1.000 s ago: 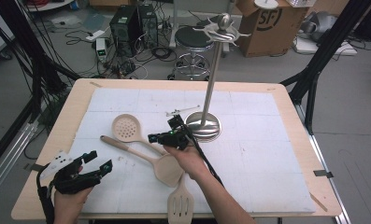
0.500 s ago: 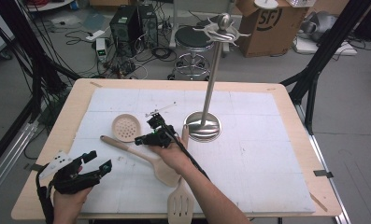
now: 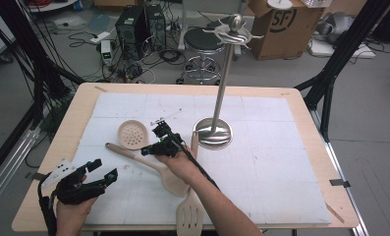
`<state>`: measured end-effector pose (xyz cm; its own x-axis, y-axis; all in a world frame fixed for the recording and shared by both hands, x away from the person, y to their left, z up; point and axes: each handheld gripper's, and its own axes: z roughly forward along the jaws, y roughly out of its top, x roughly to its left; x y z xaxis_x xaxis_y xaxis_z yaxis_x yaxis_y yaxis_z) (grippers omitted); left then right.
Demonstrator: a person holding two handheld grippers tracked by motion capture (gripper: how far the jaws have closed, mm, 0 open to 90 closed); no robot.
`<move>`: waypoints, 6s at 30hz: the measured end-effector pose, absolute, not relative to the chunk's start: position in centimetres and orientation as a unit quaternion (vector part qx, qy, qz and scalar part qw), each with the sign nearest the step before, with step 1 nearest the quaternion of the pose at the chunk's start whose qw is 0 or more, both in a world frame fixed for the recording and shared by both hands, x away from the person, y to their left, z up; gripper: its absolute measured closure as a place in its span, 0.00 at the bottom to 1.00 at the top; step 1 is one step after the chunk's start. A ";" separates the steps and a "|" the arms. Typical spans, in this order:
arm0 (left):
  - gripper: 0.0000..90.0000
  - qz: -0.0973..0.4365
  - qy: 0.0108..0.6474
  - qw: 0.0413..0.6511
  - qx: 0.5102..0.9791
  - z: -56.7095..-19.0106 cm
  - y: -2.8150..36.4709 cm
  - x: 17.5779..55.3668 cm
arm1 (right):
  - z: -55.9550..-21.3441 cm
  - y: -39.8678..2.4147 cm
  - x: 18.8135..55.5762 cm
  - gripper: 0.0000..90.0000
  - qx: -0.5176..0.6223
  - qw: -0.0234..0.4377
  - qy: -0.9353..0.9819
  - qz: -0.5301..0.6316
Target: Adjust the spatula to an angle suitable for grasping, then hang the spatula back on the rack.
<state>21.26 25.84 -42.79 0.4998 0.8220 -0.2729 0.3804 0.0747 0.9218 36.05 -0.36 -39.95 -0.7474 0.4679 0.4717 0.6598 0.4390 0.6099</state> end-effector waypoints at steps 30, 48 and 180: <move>0.25 0.193 0.460 0.572 0.651 -42.7 25.9 21.3 | -41.9 0.9 36.5 0.82 -0.338 0.110 -0.863 -0.358; 0.25 0.193 0.460 0.571 0.652 -42.8 25.8 21.3 | -41.9 0.8 36.7 0.76 -0.340 0.106 -0.860 -0.365; 0.26 0.189 0.467 0.568 0.651 -42.9 25.9 21.0 | -43.3 5.8 35.5 0.86 -0.240 -0.001 -0.943 -0.233</move>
<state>20.99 25.90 -42.94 0.4930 0.8225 -0.2838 0.3925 0.0808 0.9162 35.49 5.78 -43.34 -0.8849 0.4525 0.1100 0.4518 0.7767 0.4389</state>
